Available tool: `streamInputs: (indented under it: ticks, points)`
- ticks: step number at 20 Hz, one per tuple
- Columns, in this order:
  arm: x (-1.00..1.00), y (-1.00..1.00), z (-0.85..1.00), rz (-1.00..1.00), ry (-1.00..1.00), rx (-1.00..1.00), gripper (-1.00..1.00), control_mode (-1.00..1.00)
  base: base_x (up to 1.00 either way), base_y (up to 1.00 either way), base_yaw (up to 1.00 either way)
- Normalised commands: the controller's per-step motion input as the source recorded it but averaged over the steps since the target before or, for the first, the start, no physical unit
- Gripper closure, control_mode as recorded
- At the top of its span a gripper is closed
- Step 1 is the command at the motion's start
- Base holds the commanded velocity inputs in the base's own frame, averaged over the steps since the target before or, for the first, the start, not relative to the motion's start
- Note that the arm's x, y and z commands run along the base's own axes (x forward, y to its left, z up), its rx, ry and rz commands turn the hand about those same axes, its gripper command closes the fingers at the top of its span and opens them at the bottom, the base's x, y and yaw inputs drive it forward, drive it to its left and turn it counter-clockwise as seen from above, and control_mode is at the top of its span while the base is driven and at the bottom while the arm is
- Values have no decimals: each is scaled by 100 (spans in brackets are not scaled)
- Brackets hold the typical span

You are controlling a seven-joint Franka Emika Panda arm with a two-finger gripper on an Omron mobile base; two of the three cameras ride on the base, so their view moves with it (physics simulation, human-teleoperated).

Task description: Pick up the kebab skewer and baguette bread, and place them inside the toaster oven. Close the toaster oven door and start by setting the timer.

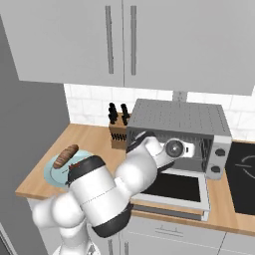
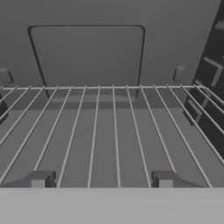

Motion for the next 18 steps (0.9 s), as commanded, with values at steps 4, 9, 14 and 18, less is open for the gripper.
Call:
streamInputs:
  ticks: [4,9,14,18]
  points:
    - [-100,-38,-100,0,31,1,-100,-100,0,0,0]
    - [-100,-30,-100,0,33,0,-100,-100,0,0,0]
    - [-100,-8,-100,0,28,1,-100,-100,0,0,0]
    - [-100,0,-100,0,18,0,-100,-100,0,0,0]
